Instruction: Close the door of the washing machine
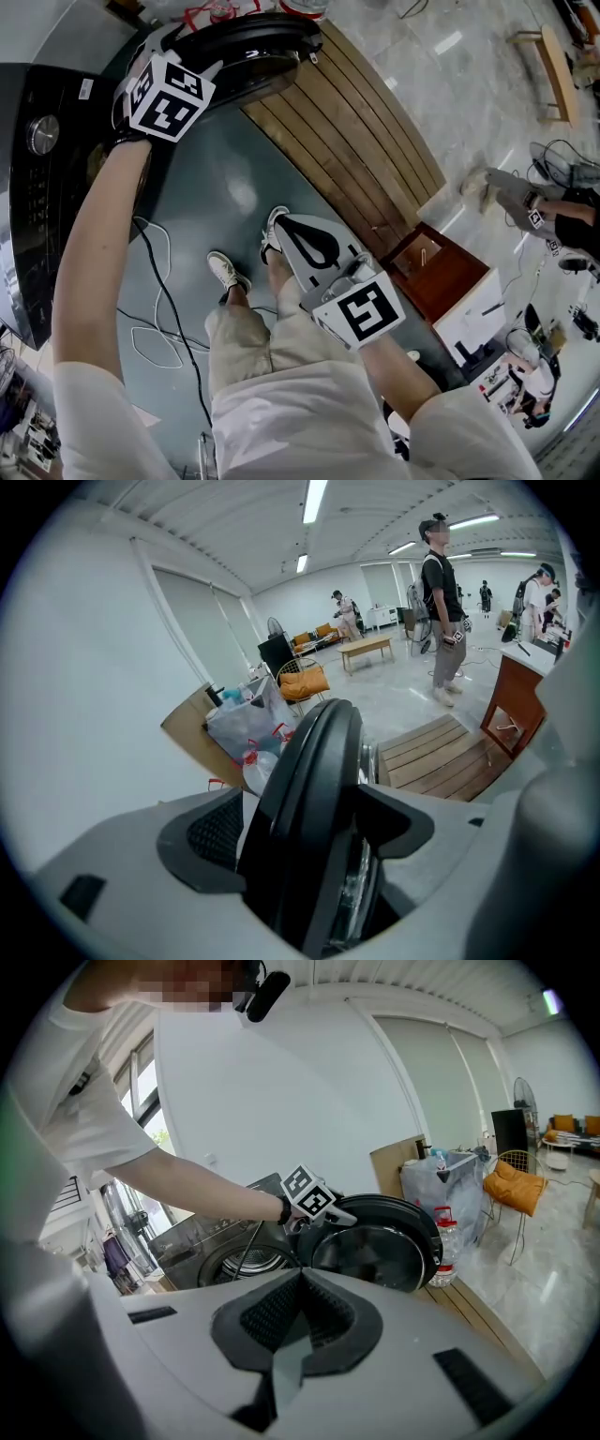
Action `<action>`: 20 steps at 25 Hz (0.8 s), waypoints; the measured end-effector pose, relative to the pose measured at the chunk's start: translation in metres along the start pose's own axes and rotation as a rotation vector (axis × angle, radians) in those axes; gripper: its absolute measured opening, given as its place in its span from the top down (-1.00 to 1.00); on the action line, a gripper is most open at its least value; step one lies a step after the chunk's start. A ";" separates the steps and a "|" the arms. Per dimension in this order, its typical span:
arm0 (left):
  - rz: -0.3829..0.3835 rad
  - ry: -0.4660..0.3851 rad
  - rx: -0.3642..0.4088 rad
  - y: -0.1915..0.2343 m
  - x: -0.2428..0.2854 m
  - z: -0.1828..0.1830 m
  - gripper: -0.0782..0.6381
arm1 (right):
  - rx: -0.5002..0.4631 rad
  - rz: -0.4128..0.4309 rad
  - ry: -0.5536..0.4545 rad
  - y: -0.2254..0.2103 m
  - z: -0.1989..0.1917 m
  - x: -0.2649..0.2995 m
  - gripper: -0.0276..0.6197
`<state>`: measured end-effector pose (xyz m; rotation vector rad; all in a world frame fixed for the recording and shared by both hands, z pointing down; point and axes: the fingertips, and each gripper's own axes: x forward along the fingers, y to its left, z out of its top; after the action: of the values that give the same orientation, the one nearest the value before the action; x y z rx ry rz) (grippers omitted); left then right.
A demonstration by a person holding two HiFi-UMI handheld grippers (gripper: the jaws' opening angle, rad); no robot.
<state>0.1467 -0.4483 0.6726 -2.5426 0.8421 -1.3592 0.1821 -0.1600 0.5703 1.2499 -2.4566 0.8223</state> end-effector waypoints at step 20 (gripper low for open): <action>0.171 -0.011 -0.150 -0.038 -0.046 0.007 -0.26 | -0.008 0.004 -0.008 0.005 0.003 -0.010 0.92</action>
<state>0.1480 -0.3926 0.6493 -2.5126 1.1708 -1.2733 0.1839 -0.1525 0.5616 1.2479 -2.4673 0.8098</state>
